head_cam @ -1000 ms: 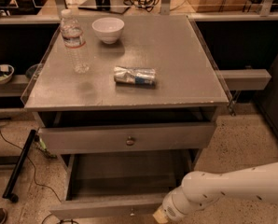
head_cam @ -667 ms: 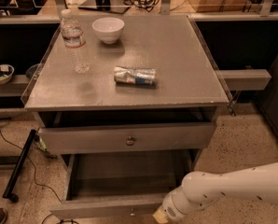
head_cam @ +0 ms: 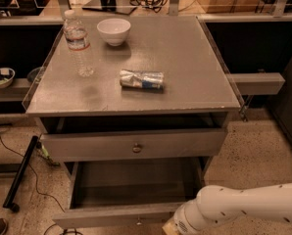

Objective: Close middle drawer

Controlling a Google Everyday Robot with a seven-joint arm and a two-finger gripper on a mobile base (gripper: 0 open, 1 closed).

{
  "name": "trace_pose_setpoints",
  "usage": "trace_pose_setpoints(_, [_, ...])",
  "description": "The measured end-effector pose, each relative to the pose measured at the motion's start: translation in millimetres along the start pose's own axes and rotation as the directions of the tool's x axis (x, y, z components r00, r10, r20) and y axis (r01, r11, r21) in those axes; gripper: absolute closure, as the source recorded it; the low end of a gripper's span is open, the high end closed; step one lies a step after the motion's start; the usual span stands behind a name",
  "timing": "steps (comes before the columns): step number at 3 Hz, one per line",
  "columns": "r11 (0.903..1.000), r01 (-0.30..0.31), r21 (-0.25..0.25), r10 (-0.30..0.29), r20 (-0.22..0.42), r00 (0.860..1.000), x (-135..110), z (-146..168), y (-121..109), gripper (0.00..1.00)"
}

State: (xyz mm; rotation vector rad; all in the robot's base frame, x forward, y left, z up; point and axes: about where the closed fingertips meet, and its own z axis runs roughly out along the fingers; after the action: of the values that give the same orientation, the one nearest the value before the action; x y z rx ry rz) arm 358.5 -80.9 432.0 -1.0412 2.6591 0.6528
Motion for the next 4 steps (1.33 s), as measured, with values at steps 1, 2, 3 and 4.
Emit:
trace_pose_setpoints(1, [1.0000, 0.000, 0.000, 0.000, 0.000, 1.000, 0, 0, 0, 1.00])
trace_pose_setpoints(2, [1.0000, 0.008, -0.002, -0.008, 0.014, 1.000, -20, 16, -7, 1.00])
trace_pose_setpoints(3, [0.9999, 0.017, 0.002, -0.017, 0.024, 1.000, -27, 19, -8, 1.00])
trace_pose_setpoints(4, [0.9994, 0.031, 0.011, -0.032, 0.048, 0.998, -42, 21, -11, 1.00])
